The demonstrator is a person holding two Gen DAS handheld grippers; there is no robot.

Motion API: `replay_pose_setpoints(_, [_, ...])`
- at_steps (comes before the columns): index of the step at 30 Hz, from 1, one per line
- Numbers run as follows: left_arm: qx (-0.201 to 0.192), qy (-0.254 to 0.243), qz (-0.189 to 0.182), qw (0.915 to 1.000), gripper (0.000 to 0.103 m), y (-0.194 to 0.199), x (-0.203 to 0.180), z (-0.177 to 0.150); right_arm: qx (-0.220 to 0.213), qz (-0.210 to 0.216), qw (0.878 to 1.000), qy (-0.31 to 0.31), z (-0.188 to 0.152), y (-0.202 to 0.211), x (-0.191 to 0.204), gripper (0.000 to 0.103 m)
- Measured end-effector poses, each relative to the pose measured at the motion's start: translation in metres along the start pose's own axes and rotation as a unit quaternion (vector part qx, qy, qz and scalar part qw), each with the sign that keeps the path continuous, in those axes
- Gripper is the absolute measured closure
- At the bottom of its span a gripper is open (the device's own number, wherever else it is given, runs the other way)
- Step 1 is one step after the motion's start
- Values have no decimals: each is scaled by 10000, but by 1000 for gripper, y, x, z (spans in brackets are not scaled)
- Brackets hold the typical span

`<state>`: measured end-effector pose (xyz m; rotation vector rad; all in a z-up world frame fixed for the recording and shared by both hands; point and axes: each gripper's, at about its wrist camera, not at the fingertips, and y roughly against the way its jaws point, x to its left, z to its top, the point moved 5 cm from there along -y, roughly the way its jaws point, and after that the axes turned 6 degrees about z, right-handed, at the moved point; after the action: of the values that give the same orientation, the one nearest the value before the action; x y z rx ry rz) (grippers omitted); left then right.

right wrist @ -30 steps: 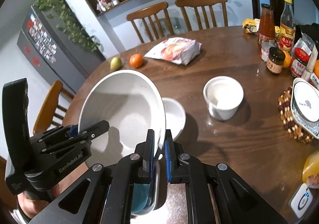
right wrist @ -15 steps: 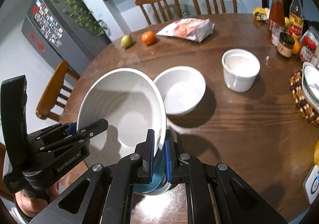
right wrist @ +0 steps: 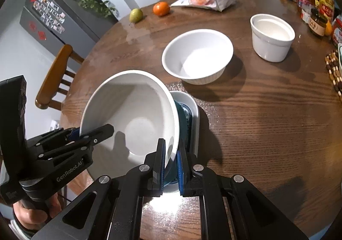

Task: Organize plates and bowls
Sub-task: 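Lift the white bowl and carry it over the teal dish, then lower the white bowl into the teal dish and open the left tool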

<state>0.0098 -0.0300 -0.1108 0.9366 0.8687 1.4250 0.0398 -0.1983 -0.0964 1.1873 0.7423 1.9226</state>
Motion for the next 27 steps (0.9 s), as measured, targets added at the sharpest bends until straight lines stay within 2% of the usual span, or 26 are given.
replay_pose_setpoints(10, [293, 47, 3, 9996, 81, -19, 6, 1, 271, 51, 9994, -192, 3, -18, -8, 92])
replay_pose_setpoints(27, [428, 35, 142, 9990, 79, -34, 15, 14, 275, 115, 9992, -283, 17, -23, -4, 92])
